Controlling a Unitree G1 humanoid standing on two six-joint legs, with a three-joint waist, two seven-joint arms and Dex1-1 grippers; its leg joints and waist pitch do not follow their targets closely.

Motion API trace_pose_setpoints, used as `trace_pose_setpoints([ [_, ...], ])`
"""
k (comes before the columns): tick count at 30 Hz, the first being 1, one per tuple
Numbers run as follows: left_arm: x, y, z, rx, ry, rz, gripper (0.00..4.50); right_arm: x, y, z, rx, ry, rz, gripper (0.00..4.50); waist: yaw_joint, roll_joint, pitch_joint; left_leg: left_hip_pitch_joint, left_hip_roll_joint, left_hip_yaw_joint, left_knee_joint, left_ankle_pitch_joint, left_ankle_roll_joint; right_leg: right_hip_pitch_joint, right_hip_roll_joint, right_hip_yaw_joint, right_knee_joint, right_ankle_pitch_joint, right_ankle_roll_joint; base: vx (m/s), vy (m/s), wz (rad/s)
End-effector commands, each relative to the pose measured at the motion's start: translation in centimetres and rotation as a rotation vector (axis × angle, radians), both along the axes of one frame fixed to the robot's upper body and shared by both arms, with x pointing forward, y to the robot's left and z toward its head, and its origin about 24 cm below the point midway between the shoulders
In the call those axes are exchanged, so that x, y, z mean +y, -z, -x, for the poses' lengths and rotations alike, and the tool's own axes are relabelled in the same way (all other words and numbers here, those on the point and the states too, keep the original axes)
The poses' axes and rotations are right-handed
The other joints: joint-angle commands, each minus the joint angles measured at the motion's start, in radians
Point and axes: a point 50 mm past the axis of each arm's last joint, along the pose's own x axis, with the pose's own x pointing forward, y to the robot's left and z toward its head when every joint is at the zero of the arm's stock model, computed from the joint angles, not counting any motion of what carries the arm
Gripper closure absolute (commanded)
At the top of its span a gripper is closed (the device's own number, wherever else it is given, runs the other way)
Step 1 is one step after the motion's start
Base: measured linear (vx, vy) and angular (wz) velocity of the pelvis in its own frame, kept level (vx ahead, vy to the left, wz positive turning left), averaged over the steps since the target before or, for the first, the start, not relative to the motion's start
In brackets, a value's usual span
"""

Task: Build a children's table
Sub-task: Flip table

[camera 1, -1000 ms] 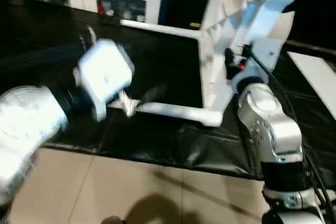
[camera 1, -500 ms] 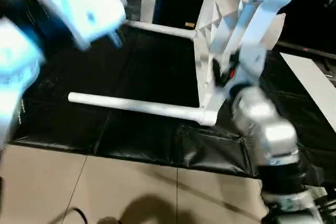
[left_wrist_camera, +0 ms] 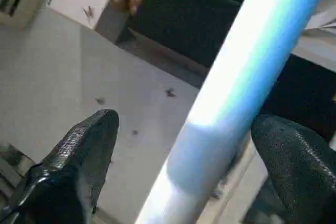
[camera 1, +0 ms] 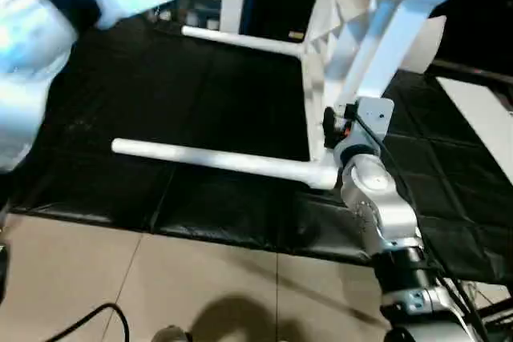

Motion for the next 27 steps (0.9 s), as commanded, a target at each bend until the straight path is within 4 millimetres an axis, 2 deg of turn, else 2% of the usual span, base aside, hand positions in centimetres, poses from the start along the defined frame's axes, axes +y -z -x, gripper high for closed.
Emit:
trace_pose_setpoints([
  [1, -0.3, 0.1, -0.8, -0.002, -0.007, -0.030, 0.00, -0.5, -0.1, -0.3, -0.018, 0.021, -0.002, 2.02, 0.003, 0.049, -0.078, 0.040, 0.066, -0.033, -0.072, -0.227, -0.140, 0.019, -0.123, 0.063, -0.063, -0.034, -0.113, 0.000, 0.000, 0.00],
  [3, -0.2, 0.5, -1.3, 0.013, -0.015, -0.051, 0.00, -0.3, -0.1, -0.3, -0.026, 0.017, -0.006, 2.26, 0.008, 0.051, -0.078, 0.041, 0.067, -0.032, -0.073, -0.229, -0.137, 0.018, -0.124, 0.063, -0.064, -0.043, -0.115, 0.000, 0.000, 0.00],
  [4, -0.1, 0.7, -1.4, 0.032, -0.013, -0.051, 0.00, -0.2, -0.1, -0.4, -0.028, 0.015, -0.007, 2.34, 0.011, 0.055, -0.080, 0.042, 0.068, -0.033, -0.073, -0.228, -0.138, 0.019, -0.125, 0.063, -0.061, -0.040, -0.115, 0.000, 0.000, 0.00],
  [5, -0.1, 0.8, -1.6, 0.044, -0.011, -0.050, 0.18, -0.2, -0.1, -0.4, -0.031, 0.014, -0.008, 2.39, 0.010, 0.054, -0.081, 0.042, 0.068, -0.032, -0.074, -0.227, -0.138, 0.019, -0.124, 0.063, -0.060, -0.035, -0.116, 0.000, 0.000, 0.00],
  [6, -0.1, 0.9, -1.7, 0.055, 0.000, -0.032, 0.29, -0.1, -0.2, -0.4, -0.036, 0.009, -0.009, 2.45, 0.011, 0.063, -0.081, 0.043, 0.068, -0.033, -0.074, -0.227, -0.141, 0.017, -0.125, 0.062, -0.058, -0.024, -0.120, 0.000, 0.000, 0.00],
  [9, 0.0, 1.0, -1.8, 0.070, 0.019, -0.005, 0.41, 0.1, -0.5, -0.3, -0.051, -0.002, 0.010, 2.53, 0.011, 0.059, -0.081, 0.042, 0.067, -0.032, -0.074, -0.232, -0.139, 0.019, -0.124, 0.062, -0.059, -0.014, -0.128, 0.000, 0.000, 0.00],
  [11, -0.1, 1.1, -2.0, 0.081, 0.029, -0.007, 0.76, 0.1, -0.5, -0.4, -0.055, -0.005, 0.026, 2.54, 0.012, 0.059, -0.081, 0.042, 0.067, -0.032, -0.074, -0.229, -0.135, 0.020, -0.126, 0.062, -0.059, -0.014, -0.129, 0.000, 0.000, 0.00],
  [12, -0.2, 1.4, -2.2, 0.098, 0.036, -0.010, 0.76, 0.1, -0.6, -0.4, -0.063, -0.007, 0.032, 2.54, 0.012, 0.056, -0.081, 0.041, 0.066, -0.031, -0.074, -0.222, -0.131, 0.021, -0.126, 0.063, -0.062, -0.015, -0.129, 0.000, 0.000, 0.00],
  [15, -0.1, 1.8, -2.4, 0.112, 0.031, -0.009, 1.12, 0.1, -0.7, -0.4, -0.071, -0.014, 0.037, 2.56, 0.012, 0.059, -0.080, 0.041, 0.068, -0.032, -0.075, -0.227, -0.130, 0.020, -0.126, 0.062, -0.060, -0.028, -0.129, 0.000, 0.000, 0.00],
  [16, 0.0, 2.0, -2.5, 0.119, 0.022, 0.000, 1.12, 0.2, -1.0, -0.4, -0.078, -0.023, 0.041, 2.56, 0.011, 0.056, -0.080, 0.043, 0.068, -0.031, -0.075, -0.233, -0.129, 0.019, -0.126, 0.063, -0.062, -0.039, -0.128, 0.000, 0.000, 0.00],
  [18, 0.4, 2.2, -2.8, 0.123, 0.003, 0.022, 1.23, 0.4, -1.5, -0.4, -0.094, -0.044, 0.059, 2.56, 0.011, 0.058, -0.080, 0.042, 0.068, -0.032, -0.076, -0.235, -0.127, 0.019, -0.126, 0.063, -0.062, -0.049, -0.128, 0.000, 0.000, 0.00],
  [20, 0.6, 2.2, -2.9, 0.124, -0.006, 0.037, 1.56, 0.5, -1.8, -0.4, -0.104, -0.058, 0.074, 2.56, 0.011, 0.058, -0.079, 0.042, 0.068, -0.032, -0.076, -0.238, -0.126, 0.018, -0.126, 0.063, -0.063, -0.055, -0.127, 0.000, 0.000, 0.00],
  [21, 0.7, 2.2, -2.9, 0.123, -0.010, 0.041, 1.63, 0.6, -1.9, -0.4, -0.108, -0.063, 0.079, 2.56, 0.011, 0.054, -0.080, 0.042, 0.068, -0.031, -0.075, -0.233, -0.123, 0.019, -0.127, 0.064, -0.064, -0.056, -0.127, 0.000, 0.000, 0.00],
  [22, 0.8, 2.2, -3.0, 0.123, -0.016, 0.058, 1.67, 0.6, -2.2, -0.3, -0.118, -0.074, 0.092, 2.56, 0.011, 0.057, -0.079, 0.041, 0.068, -0.031, -0.075, -0.225, -0.120, 0.020, -0.127, 0.064, -0.064, -0.052, -0.127, 0.000, 0.000, 0.00],
  [27, 1.5, 2.0, -3.3, 0.128, -0.040, 0.149, 2.06, 0.4, -3.5, 0.0, -0.171, -0.161, 0.218, 2.56, 0.016, 0.054, -0.081, 0.039, 0.067, -0.028, -0.071, -0.178, -0.103, 0.025, -0.126, 0.063, -0.061, -0.018, -0.124, 0.000, 0.000, 0.00],
])
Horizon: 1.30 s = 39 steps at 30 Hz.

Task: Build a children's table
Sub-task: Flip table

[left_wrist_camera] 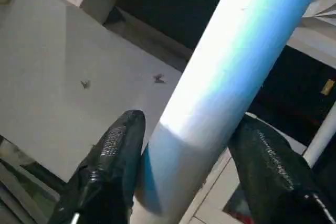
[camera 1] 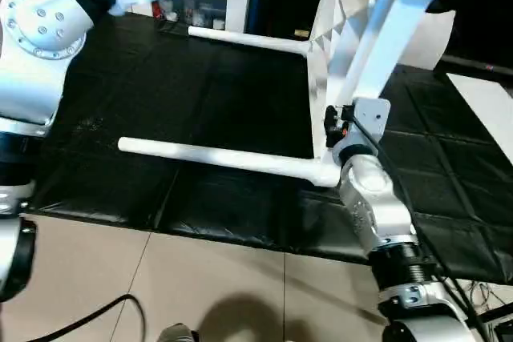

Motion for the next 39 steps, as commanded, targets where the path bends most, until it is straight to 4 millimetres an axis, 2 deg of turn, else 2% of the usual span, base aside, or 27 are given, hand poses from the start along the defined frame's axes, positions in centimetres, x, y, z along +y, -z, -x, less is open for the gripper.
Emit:
trace_pose_setpoints([
  [1, 0.8, 0.5, -0.7, 0.053, -0.035, 0.066, 2.07, 0.6, -3.3, 0.1, -0.139, -0.124, 0.130, 2.56, 0.001, 0.027, -0.087, 0.038, 0.066, -0.028, -0.069, -0.165, -0.099, 0.028, -0.125, 0.064, -0.060, -0.006, -0.123, 0.000, 0.000, 0.00],
  [4, 1.3, 0.7, -0.9, 0.097, -0.035, 0.145, 2.20, -0.9, -5.4, 0.1, -0.166, -0.192, 0.245, 2.56, 0.006, 0.026, -0.089, 0.036, 0.064, -0.026, -0.064, -0.111, -0.074, 0.034, -0.122, 0.062, -0.055, 0.057, -0.127, 0.000, 0.000, 0.00],
  [5, 1.3, 0.7, -0.9, 0.097, -0.035, 0.145, 2.24, -0.9, -5.4, 0.1, -0.166, -0.192, 0.245, 2.56, 0.009, 0.025, -0.089, 0.032, 0.061, -0.024, -0.062, -0.097, -0.059, 0.036, -0.121, 0.063, -0.054, 0.076, -0.127, 0.000, 0.000, 0.00],
  [7, 1.9, 1.3, -1.1, 0.150, -0.036, 0.210, 2.27, -2.5, -7.7, 0.0, -0.185, -0.243, 0.343, 2.56, 0.008, 0.025, -0.088, 0.030, 0.059, -0.022, -0.060, -0.090, -0.044, 0.037, -0.122, 0.064, -0.057, 0.059, -0.126, 0.000, 0.000, 0.00],
  [8, 2.2, 1.8, -1.1, 0.176, -0.035, 0.244, 2.31, -3.3, -9.0, -0.1, -0.190, -0.260, 0.385, 2.56, 0.012, 0.027, -0.087, 0.032, 0.059, -0.020, -0.059, -0.100, -0.040, 0.036, -0.122, 0.064, -0.061, 0.027, -0.128, 0.000, 0.000, 0.00],
  [9, 2.8, 2.8, -1.1, 0.221, -0.036, 0.301, 2.33, -4.8, -11.2, -0.2, -0.191, -0.283, 0.449, 2.55, 0.010, 0.026, -0.085, 0.030, 0.059, -0.020, -0.059, -0.106, -0.039, 0.037, -0.120, 0.064, -0.064, -0.001, -0.129, 0.000, 0.000, 0.00],
  [10, 2.8, 2.8, -1.1, 0.221, -0.036, 0.301, 2.33, -4.8, -11.2, -0.2, -0.191, -0.283, 0.449, 2.55, 0.012, 0.026, -0.084, 0.032, 0.061, -0.019, -0.058, -0.108, -0.040, 0.038, -0.120, 0.063, -0.063, -0.010, -0.132, 0.000, 0.000, 0.00],
  [11, 2.9, 3.5, -0.9, 0.247, -0.037, 0.323, 2.33, -5.5, -12.6, -0.3, -0.198, -0.282, 0.469, 2.55, 0.015, 0.023, -0.083, 0.030, 0.058, -0.016, -0.055, -0.107, -0.025, 0.036, -0.118, 0.064, -0.068, -0.028, -0.130, 0.000, 0.000, 0.00],
  [12, 2.9, 4.2, -0.8, 0.271, -0.035, 0.345, 2.36, -6.1, -13.9, -0.3, -0.207, -0.283, 0.483, 2.55, 0.016, 0.025, -0.084, 0.031, 0.059, -0.015, -0.054, -0.104, -0.021, 0.036, -0.121, 0.064, -0.066, -0.035, -0.133, 0.000, 0.000, 0.00],
  [13, 2.9, 4.9, -0.7, 0.295, -0.031, 0.369, 2.41, -6.7, -15.1, -0.3, -0.212, -0.285, 0.497, 2.55, 0.013, 0.014, -0.081, 0.025, 0.058, -0.013, -0.054, -0.095, -0.009, 0.037, -0.120, 0.063, -0.070, -0.061, -0.131, 0.000, 0.000, 0.00],
  [14, 2.8, 5.8, -0.5, 0.324, -0.025, 0.405, 2.48, -7.1, -16.4, -0.4, -0.219, -0.290, 0.513, 2.55, 0.020, 0.024, -0.080, 0.029, 0.059, -0.012, -0.052, -0.107, -0.001, 0.031, -0.123, 0.064, -0.077, -0.120, -0.125, 0.000, 0.000, 0.00],
  [15, 2.7, 6.4, -0.3, 0.348, -0.020, 0.436, 2.51, -7.4, -17.4, -0.4, -0.225, -0.305, 0.513, 2.55, 0.019, 0.025, -0.080, 0.032, 0.062, -0.013, -0.052, -0.113, -0.003, 0.030, -0.125, 0.062, -0.075, -0.128, -0.130, 0.000, 0.000, 0.00],
  [16, 2.5, 7.2, -0.1, 0.377, -0.018, 0.458, 2.51, -7.3, -18.5, -0.2, -0.231, -0.349, 0.497, 2.55, 0.015, 0.022, -0.080, 0.028, 0.062, -0.015, -0.054, -0.108, -0.002, 0.033, -0.122, 0.060, -0.075, -0.130, -0.132, 0.000, 0.000, 0.00],
  [17, 2.4, 7.7, 0.1, 0.395, -0.017, 0.469, 2.54, -7.2, -19.1, -0.1, -0.236, -0.381, 0.485, 2.55, 0.017, 0.024, -0.078, 0.034, 0.064, -0.014, -0.052, -0.128, 0.001, 0.026, -0.122, 0.061, -0.079, -0.148, -0.134, 0.000, 0.000, 0.00],
  [18, 2.3, 8.4, 0.2, 0.427, -0.013, 0.493, 2.59, -6.8, -19.7, 0.2, -0.234, -0.448, 0.473, 2.20, 0.017, 0.026, -0.078, 0.033, 0.064, -0.015, -0.052, -0.136, 0.000, 0.027, -0.121, 0.060, -0.077, -0.156, -0.137, 0.000, 0.000, 0.00],
  [20, 2.2, 9.3, 0.5, 0.460, -0.013, 0.513, 2.64, -6.1, -20.2, 0.8, -0.213, -0.558, 0.471, 1.85, 0.020, 0.024, -0.072, 0.037, 0.065, -0.014, -0.054, -0.161, 0.001, 0.020, -0.121, 0.061, -0.085, -0.188, -0.134, 0.000, 0.000, 0.00],
  [22, 2.3, 9.5, 0.5, 0.468, -0.017, 0.514, 2.66, -5.7, -20.3, 1.1, -0.201, -0.610, 0.472, 1.81, 0.023, 0.026, -0.071, 0.039, 0.065, -0.017, -0.055, -0.191, -0.002, 0.020, -0.123, 0.062, -0.090, -0.229, -0.123, 0.000, 0.000, 0.00],
  [23, 2.4, 9.5, 0.6, 0.475, -0.021, 0.518, 2.71, -5.1, -20.2, 1.6, -0.180, -0.699, 0.465, 1.51, 0.022, 0.025, -0.071, 0.042, 0.067, -0.021, -0.060, -0.213, -0.015, 0.017, -0.120, 0.059, -0.092, -0.257, -0.116, 0.000, 0.000, 0.00],
  [24, 2.4, 9.4, 0.6, 0.476, -0.021, 0.520, 2.72, -5.0, -20.2, 1.6, -0.178, -0.713, 0.464, 1.35, 0.022, 0.027, -0.071, 0.045, 0.066, -0.022, -0.061, -0.227, -0.020, 0.015, -0.120, 0.059, -0.093, -0.265, -0.117, 0.000, 0.000, 0.00],
  [25, 2.5, 9.3, 0.7, 0.477, -0.023, 0.528, 2.74, -4.9, -20.2, 1.8, -0.169, -0.747, 0.462, 1.28, 0.023, 0.025, -0.070, 0.052, 0.066, -0.022, -0.060, -0.266, -0.031, 0.009, -0.123, 0.059, -0.099, -0.299, -0.118, 0.000, 0.000, 0.00],
  [27, 2.5, 9.1, 0.5, 0.478, -0.024, 0.540, 2.77, -4.9, -20.0, 1.8, -0.162, -0.779, 0.483, 0.99, 0.021, 0.024, -0.066, 0.058, 0.064, -0.026, -0.059, -0.334, -0.044, 0.006, -0.126, 0.057, -0.108, -0.377, -0.112, 0.000, 0.000, 0.00],
  [29, 2.5, 9.1, 0.4, 0.483, -0.027, 0.545, 2.77, -5.0, -20.0, 1.9, -0.156, -0.803, 0.489, 0.85, 0.022, 0.022, -0.068, 0.060, 0.065, -0.030, -0.063, -0.354, -0.053, 0.005, -0.130, 0.054, -0.111, -0.399, -0.105, 0.000, 0.000, 0.00],
  [30, 2.5, 9.1, 0.4, 0.483, -0.027, 0.545, 2.78, -5.0, -20.0, 1.9, -0.156, -0.803, 0.489, 0.71, 0.019, 0.021, -0.070, 0.052, 0.065, -0.032, -0.066, -0.352, -0.053, 0.011, -0.132, 0.052, -0.108, -0.386, -0.105, 0.000, 0.000, 0.00],
  [33, 2.3, 9.1, 0.5, 0.494, -0.032, 0.560, 2.78, -5.3, -20.7, 2.9, -0.172, -0.906, 0.434, 0.44, 0.016, 0.023, -0.072, 0.048, 0.065, -0.033, -0.066, -0.331, -0.047, 0.014, -0.135, 0.051, -0.104, -0.356, -0.113, 0.000, 0.000, 0.00],
  [35, 2.2, 9.2, 0.5, 0.502, -0.037, 0.566, 2.78, -5.7, -21.3, 3.5, -0.222, -0.939, 0.420, 0.29, 0.018, 0.021, -0.075, 0.044, 0.067, -0.031, -0.065, -0.304, -0.035, 0.020, -0.136, 0.051, -0.101, -0.321, -0.119, 0.000, 0.000, 0.00],
  [37, 2.2, 9.3, 0.5, 0.510, -0.044, 0.573, 2.78, -6.0, -21.6, 3.6, -0.260, -0.933, 0.396, 0.10, 0.017, 0.024, -0.075, 0.042, 0.065, -0.028, -0.062, -0.291, -0.027, 0.019, -0.136, 0.052, -0.102, -0.308, -0.128, 0.000, 0.000, 0.00],
  [39, 2.1, 9.5, 0.6, 0.525, -0.055, 0.587, 2.78, -6.4, -22.0, 3.8, -0.317, -0.929, 0.352, 0.03, 0.017, 0.022, -0.075, 0.036, 0.062, -0.027, -0.056, -0.284, -0.005, 0.024, -0.136, 0.051, -0.100, -0.302, -0.117, 0.000, 0.000, 0.00],
])
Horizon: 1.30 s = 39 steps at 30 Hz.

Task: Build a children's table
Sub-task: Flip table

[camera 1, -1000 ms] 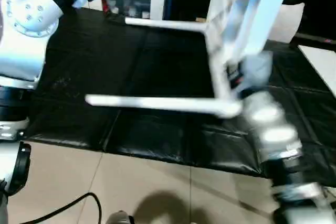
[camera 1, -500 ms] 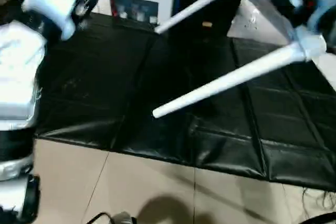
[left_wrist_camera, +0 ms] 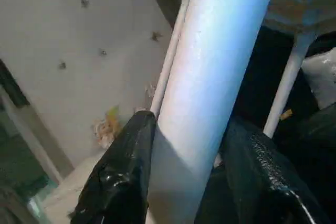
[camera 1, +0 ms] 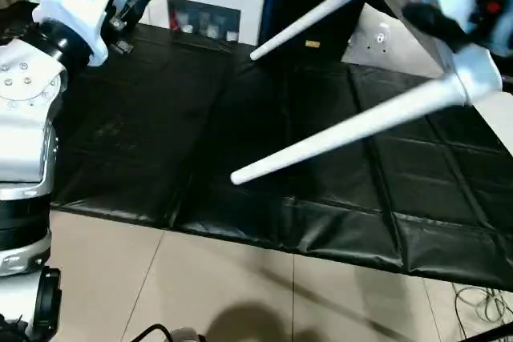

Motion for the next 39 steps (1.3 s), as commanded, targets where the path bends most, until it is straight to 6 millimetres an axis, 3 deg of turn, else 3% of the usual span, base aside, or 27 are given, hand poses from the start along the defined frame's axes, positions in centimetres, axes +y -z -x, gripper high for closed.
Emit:
trace_pose_setpoints([
  [1, -1.0, 4.6, -1.5, 0.244, 0.015, 0.059, 2.78, 2.7, -0.9, 1.2, -0.071, -0.272, -0.041, 0.03, -0.001, -0.009, -0.047, 0.025, 0.065, -0.040, -0.062, -0.279, -0.019, 0.015, -0.111, 0.059, -0.102, -0.314, -0.122, 0.000, 0.000, 0.00],
  [2, -1.1, 4.9, -1.5, 0.255, 0.012, 0.065, 2.78, 2.6, -1.4, 1.4, -0.111, -0.304, -0.114, 0.03, -0.006, -0.003, -0.043, 0.030, 0.064, -0.041, -0.062, -0.286, -0.010, 0.009, -0.113, 0.058, -0.107, -0.353, -0.121, 0.000, 0.000, 0.00],
  [4, -1.1, 5.0, -1.5, 0.258, 0.012, 0.065, 2.78, 2.4, -1.5, 1.6, -0.122, -0.318, -0.140, 0.01, -0.012, 0.001, -0.038, 0.045, 0.058, -0.043, -0.057, -0.349, -0.014, -0.002, -0.114, 0.052, -0.127, -0.506, -0.103, 0.000, 0.000, 0.00],
  [5, -1.1, 5.0, -1.5, 0.259, 0.011, 0.064, 2.78, 2.2, -1.7, 1.6, -0.132, -0.316, -0.157, 0.00, -0.013, 0.007, -0.038, 0.046, 0.058, -0.045, -0.058, -0.355, -0.018, -0.003, -0.115, 0.052, -0.130, -0.525, -0.099, 0.000, 0.000, 0.00],
  [7, -1.0, 5.1, -1.5, 0.261, 0.008, 0.062, 2.78, 2.0, -2.1, 1.6, -0.147, -0.309, -0.192, 0.00, -0.013, 0.009, -0.042, 0.050, 0.061, -0.046, -0.061, -0.364, -0.029, -0.007, -0.108, 0.050, -0.128, -0.506, -0.099, 0.000, 0.000, 0.00],
  [8, -0.7, 5.2, -1.4, 0.265, 0.000, 0.056, 2.78, 0.6, -3.3, 1.5, -0.204, -0.265, -0.319, 0.00, -0.013, 0.008, -0.041, 0.049, 0.062, -0.047, -0.063, -0.368, -0.032, -0.007, -0.108, 0.049, -0.127, -0.502, -0.099, 0.000, 0.000, 0.00],
  [10, -0.6, 5.2, -1.4, 0.266, -0.003, 0.055, 2.78, 0.1, -3.8, 1.6, -0.221, -0.247, -0.365, 0.00, -0.015, 0.010, -0.043, 0.054, 0.060, -0.048, -0.062, -0.393, -0.042, -0.012, -0.107, 0.046, -0.125, -0.506, -0.104, 0.000, 0.000, 0.00],
  [11, -0.2, 5.3, -1.3, 0.271, -0.014, 0.054, 2.78, -1.5, -4.4, 1.6, -0.265, -0.186, -0.455, 0.00, -0.012, 0.009, -0.041, 0.056, 0.060, -0.047, -0.062, -0.401, -0.046, -0.016, -0.108, 0.048, -0.126, -0.504, -0.104, 0.000, 0.000, 0.00],
  [16, 0.3, 5.7, -1.0, 0.278, -0.030, 0.039, 2.81, -5.0, -3.6, 1.5, -0.317, -0.021, -0.623, 0.00, -0.013, 0.010, -0.040, 0.054, 0.059, -0.050, -0.069, -0.427, -0.053, -0.016, -0.112, 0.047, -0.124, -0.489, -0.095, 0.000, 0.000, 0.00],
  [20, 1.2, 6.2, -0.5, 0.291, -0.049, 0.035, 2.88, -8.7, -0.4, 2.6, -0.280, 0.030, -0.796, 0.00, -0.008, 0.007, -0.042, 0.056, 0.060, -0.048, -0.073, -0.426, -0.047, -0.013, -0.111, 0.049, -0.126, -0.450, -0.097, 0.000, 0.000, 0.00],
  [25, 1.8, 6.7, -0.3, 0.297, -0.050, 0.030, 2.93, -10.3, 4.6, 3.4, -0.143, 0.026, -0.851, 0.00, -0.002, 0.005, -0.045, 0.051, 0.058, -0.044, -0.072, -0.393, -0.026, -0.006, -0.115, 0.049, -0.130, -0.454, -0.098, 0.000, 0.000, 0.00],
  [26, 1.9, 7.0, -0.3, 0.299, -0.045, 0.022, 2.94, -10.6, 7.5, 3.6, -0.059, 0.037, -0.856, 0.00, 0.004, 0.005, -0.044, 0.052, 0.060, -0.044, -0.071, -0.381, -0.019, -0.007, -0.120, 0.050, -0.134, -0.461, -0.098, 0.000, 0.000, 0.00],
  [28, 2.0, 7.1, -0.3, 0.298, -0.041, 0.020, 2.95, -10.5, 8.9, 3.7, -0.014, 0.046, -0.852, 0.00, 0.006, 0.005, -0.043, 0.053, 0.062, -0.044, -0.073, -0.385, -0.018, -0.008, -0.119, 0.050, -0.136, -0.464, -0.098, 0.000, 0.000, 0.00],
  [29, 2.0, 7.1, -0.2, 0.299, -0.039, 0.008, 2.96, -9.8, 10.7, 3.9, 0.066, -0.006, -0.851, 0.00, 0.006, 0.005, -0.045, 0.052, 0.063, -0.046, -0.075, -0.389, -0.021, -0.007, -0.119, 0.049, -0.134, -0.454, -0.101, 0.000, 0.000, 0.00],
  [30, 2.0, 7.1, -0.2, 0.299, -0.039, 0.008, 2.96, -9.8, 10.7, 3.9, 0.066, -0.006, -0.851, 0.00, 0.006, 0.004, -0.044, 0.052, 0.065, -0.048, -0.077, -0.400, -0.021, -0.007, -0.119, 0.048, -0.134, -0.451, -0.104, 0.000, 0.000, 0.00],
  [32, 2.0, 7.1, -0.3, 0.295, -0.035, 0.004, 2.96, -8.5, 12.6, 3.5, 0.148, -0.013, -0.811, 0.00, 0.007, 0.003, -0.049, 0.052, 0.067, -0.050, -0.076, -0.392, -0.028, -0.006, -0.122, 0.048, -0.129, -0.438, -0.114, 0.000, 0.000, 0.00],
  [33, 2.0, 7.1, -0.3, 0.292, -0.034, 0.007, 2.96, -7.7, 13.6, 3.1, 0.190, -0.005, -0.785, 0.00, 0.007, 0.004, -0.050, 0.046, 0.068, -0.049, -0.077, -0.367, -0.028, -0.005, -0.122, 0.049, -0.123, -0.399, -0.125, 0.000, 0.000, 0.00],
  [35, 2.1, 7.1, -0.4, 0.290, -0.036, 0.002, 2.96, -6.6, 14.6, 2.0, 0.218, 0.027, -0.771, 0.00, 0.006, 0.007, -0.050, 0.046, 0.071, -0.047, -0.079, -0.357, -0.036, -0.008, -0.121, 0.050, -0.120, -0.364, -0.136, 0.000, 0.000, 0.00],
  [38, 2.1, 7.0, -0.5, 0.288, -0.036, -0.003, 2.96, -5.3, 15.4, 0.9, 0.234, 0.041, -0.741, 0.00, 0.004, 0.007, -0.049, 0.049, 0.070, -0.049, -0.078, -0.393, -0.058, -0.011, -0.127, 0.051, -0.122, -0.402, -0.144, 0.000, 0.000, 0.00],
  [39, 2.2, 7.0, -0.6, 0.286, -0.035, -0.006, 2.96, -3.8, 15.6, 0.0, 0.245, 0.010, -0.735, 0.00, 0.007, 0.005, -0.052, 0.051, 0.072, -0.047, -0.078, -0.386, -0.055, -0.011, -0.126, 0.053, -0.121, -0.384, -0.142, 0.000, 0.000, 0.00],
])
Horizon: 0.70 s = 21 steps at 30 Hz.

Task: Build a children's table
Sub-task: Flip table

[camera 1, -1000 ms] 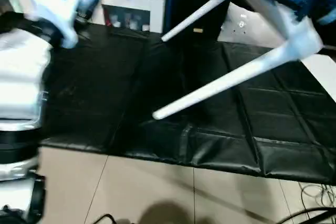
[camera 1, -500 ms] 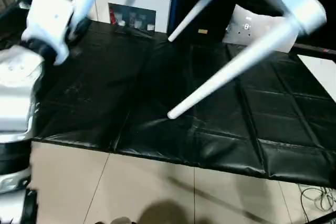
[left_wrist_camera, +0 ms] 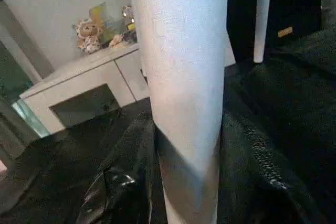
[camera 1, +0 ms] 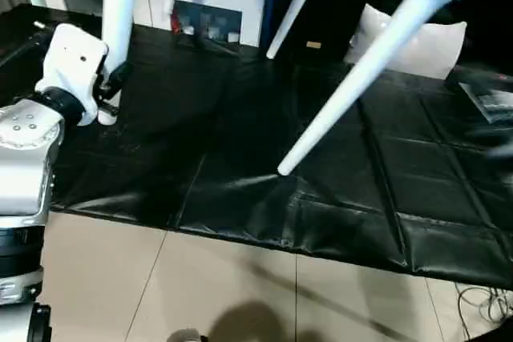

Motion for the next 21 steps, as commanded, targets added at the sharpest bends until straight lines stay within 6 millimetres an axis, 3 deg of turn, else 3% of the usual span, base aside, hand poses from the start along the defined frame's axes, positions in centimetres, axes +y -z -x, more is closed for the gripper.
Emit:
trace_pose_setpoints([
  [1, -1.2, 0.4, -0.4, 0.027, 0.073, -0.038, 2.96, 1.1, -0.4, -0.9, -0.024, -0.008, 0.033, 0.00, -0.009, 0.009, -0.055, 0.049, 0.080, -0.050, -0.077, -0.372, -0.065, -0.007, -0.113, 0.057, -0.107, -0.370, -0.147, 0.000, 0.000, 0.00],
  [3, -1.1, 0.4, -0.5, 0.027, 0.072, -0.041, 2.96, 3.9, -0.1, -2.6, -0.028, -0.052, 0.087, 0.00, -0.011, 0.010, -0.061, 0.040, 0.082, -0.051, -0.082, -0.327, -0.064, 0.003, -0.111, 0.056, -0.097, -0.308, -0.153, 0.000, 0.000, 0.00],
  [4, -1.1, 0.4, -0.5, 0.027, 0.072, -0.041, 2.96, 3.9, -0.1, -2.6, -0.028, -0.052, 0.087, 0.00, -0.012, 0.011, -0.061, 0.039, 0.082, -0.050, -0.080, -0.320, -0.066, -0.001, -0.111, 0.056, -0.092, -0.290, -0.160, 0.000, 0.000, 0.00],
  [5, -1.0, 0.5, -0.5, 0.028, 0.072, -0.042, 2.96, 4.5, 0.1, -3.2, -0.023, -0.037, 0.107, 0.00, -0.011, 0.012, -0.063, 0.038, 0.082, -0.047, -0.080, -0.297, -0.064, 0.003, -0.112, 0.057, -0.090, -0.257, -0.168, 0.000, 0.000, 0.00],
  [6, -1.0, 0.7, -0.5, 0.032, 0.073, -0.047, 2.96, 5.8, 0.5, -4.3, -0.012, -0.026, 0.141, 0.00, -0.011, 0.012, -0.064, 0.038, 0.083, -0.044, -0.079, -0.278, -0.065, 0.001, -0.111, 0.057, -0.086, -0.223, -0.179, 0.000, 0.000, 0.00],
  [8, -1.0, 0.9, -0.4, 0.036, 0.077, -0.049, 2.96, 7.1, 0.5, -4.8, -0.024, -0.073, 0.126, 0.00, -0.012, 0.011, -0.065, 0.036, 0.080, -0.041, -0.076, -0.261, -0.060, 0.004, -0.111, 0.058, -0.082, -0.204, -0.194, 0.000, 0.000, 0.00],
  [10, -1.1, 0.9, -0.4, 0.037, 0.079, -0.050, 2.96, 7.6, 0.4, -4.9, -0.039, -0.100, 0.117, 0.00, -0.010, 0.013, -0.065, 0.036, 0.083, -0.040, -0.077, -0.252, -0.050, 0.007, -0.108, 0.060, -0.081, -0.179, -0.191, 0.000, 0.000, 0.00],
  [13, -1.2, 1.4, -0.5, 0.047, 0.086, -0.044, 2.96, 9.3, -0.1, -4.9, -0.077, -0.199, 0.095, 0.00, -0.004, 0.012, -0.073, 0.034, 0.085, -0.038, -0.074, -0.161, -0.026, 0.014, -0.102, 0.057, -0.062, -0.034, -0.203, 0.000, 0.000, 0.00],
  [15, -1.3, 2.1, -0.6, 0.067, 0.093, -0.024, 2.96, 10.4, -0.4, -4.7, -0.113, -0.261, 0.110, 0.00, -0.004, 0.009, -0.073, 0.030, 0.082, -0.036, -0.073, -0.135, -0.012, 0.018, -0.102, 0.056, -0.059, -0.002, -0.207, 0.000, 0.000, 0.00],
  [19, -1.2, 3.4, -0.4, 0.101, 0.091, -0.008, 2.96, 10.9, -0.9, -4.2, -0.153, -0.300, 0.129, 0.00, -0.006, 0.009, -0.069, 0.031, 0.085, -0.035, -0.075, -0.157, -0.016, 0.017, -0.105, 0.057, -0.065, -0.040, -0.202, 0.000, 0.000, 0.00],
  [21, -0.6, 4.8, 0.2, 0.147, 0.064, 0.004, 2.96, 11.0, -2.1, -2.9, -0.208, -0.336, 0.138, 0.00, -0.003, 0.010, -0.069, 0.035, 0.088, -0.036, -0.077, -0.159, -0.019, 0.017, -0.105, 0.059, -0.066, -0.038, -0.189, 0.000, 0.000, 0.00],
])
